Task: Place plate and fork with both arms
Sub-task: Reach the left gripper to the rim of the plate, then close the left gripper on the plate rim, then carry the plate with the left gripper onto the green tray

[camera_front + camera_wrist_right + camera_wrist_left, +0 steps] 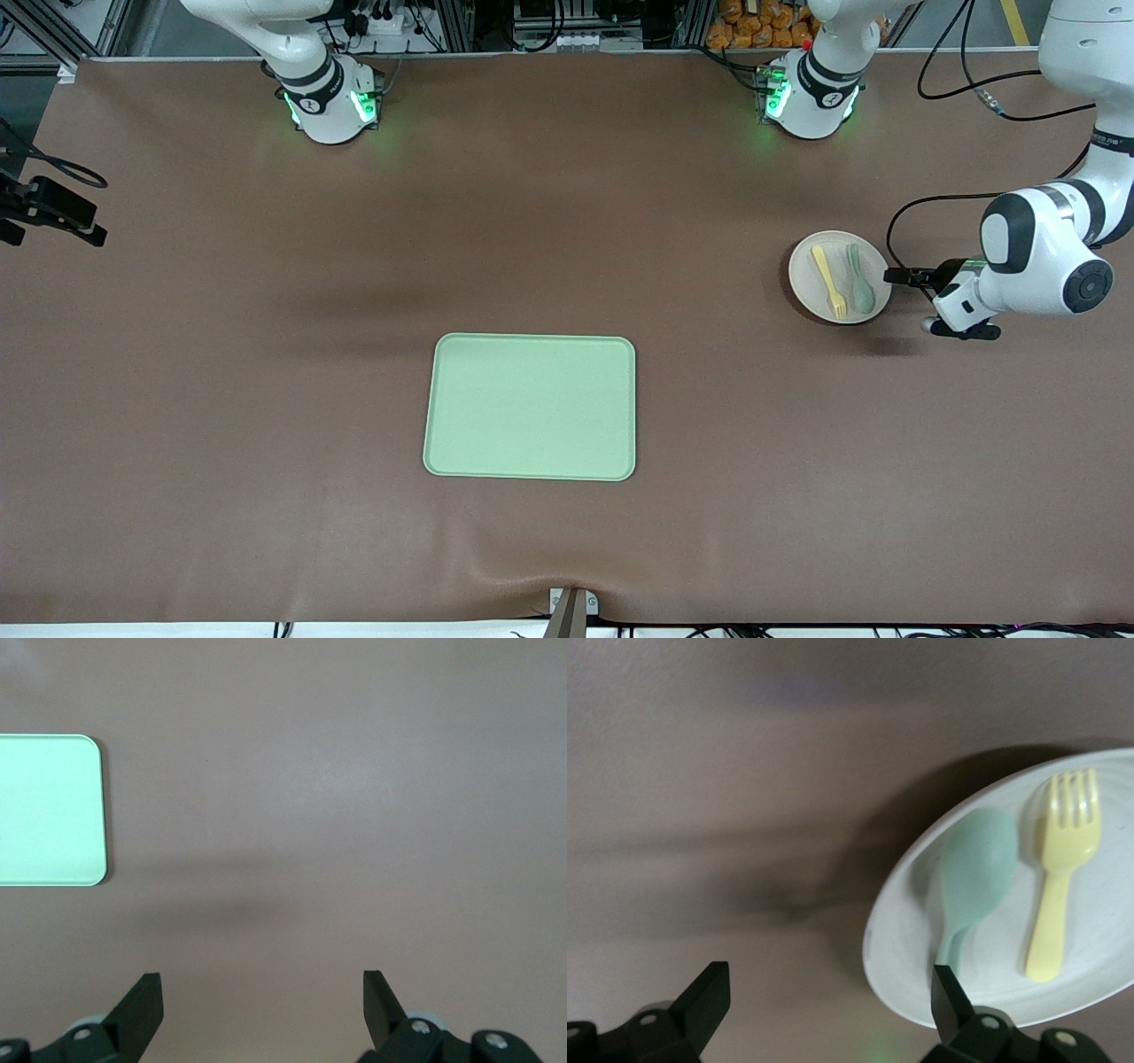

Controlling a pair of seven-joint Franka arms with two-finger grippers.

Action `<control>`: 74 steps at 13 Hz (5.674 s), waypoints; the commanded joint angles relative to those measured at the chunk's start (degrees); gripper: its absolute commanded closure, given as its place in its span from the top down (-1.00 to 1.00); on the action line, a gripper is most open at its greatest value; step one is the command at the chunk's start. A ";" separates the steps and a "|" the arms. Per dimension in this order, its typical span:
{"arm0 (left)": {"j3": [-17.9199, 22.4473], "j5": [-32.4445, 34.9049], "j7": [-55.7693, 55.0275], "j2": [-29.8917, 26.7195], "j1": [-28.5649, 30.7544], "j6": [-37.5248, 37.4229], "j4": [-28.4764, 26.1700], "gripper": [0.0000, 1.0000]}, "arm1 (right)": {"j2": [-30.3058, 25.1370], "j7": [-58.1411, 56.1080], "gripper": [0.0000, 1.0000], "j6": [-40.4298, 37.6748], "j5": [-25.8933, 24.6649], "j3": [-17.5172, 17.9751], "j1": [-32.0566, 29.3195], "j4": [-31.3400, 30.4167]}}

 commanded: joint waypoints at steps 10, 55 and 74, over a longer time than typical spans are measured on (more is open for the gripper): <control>-0.80 1.02 0.70 1.50 0.17 7.20 -3.84 1.00 | -0.08 -0.34 1.00 -0.56 0.01 1.22 -1.65 0.28; -5.81 -18.66 -6.83 10.29 -18.52 -11.17 32.18 -1.00 | 0.00 -0.34 1.00 -0.56 0.80 1.13 -2.52 0.20; -5.81 -23.94 -6.51 30.85 -37.26 7.02 51.26 -1.00 | 0.36 -0.51 1.00 -0.38 0.80 1.13 -2.52 0.20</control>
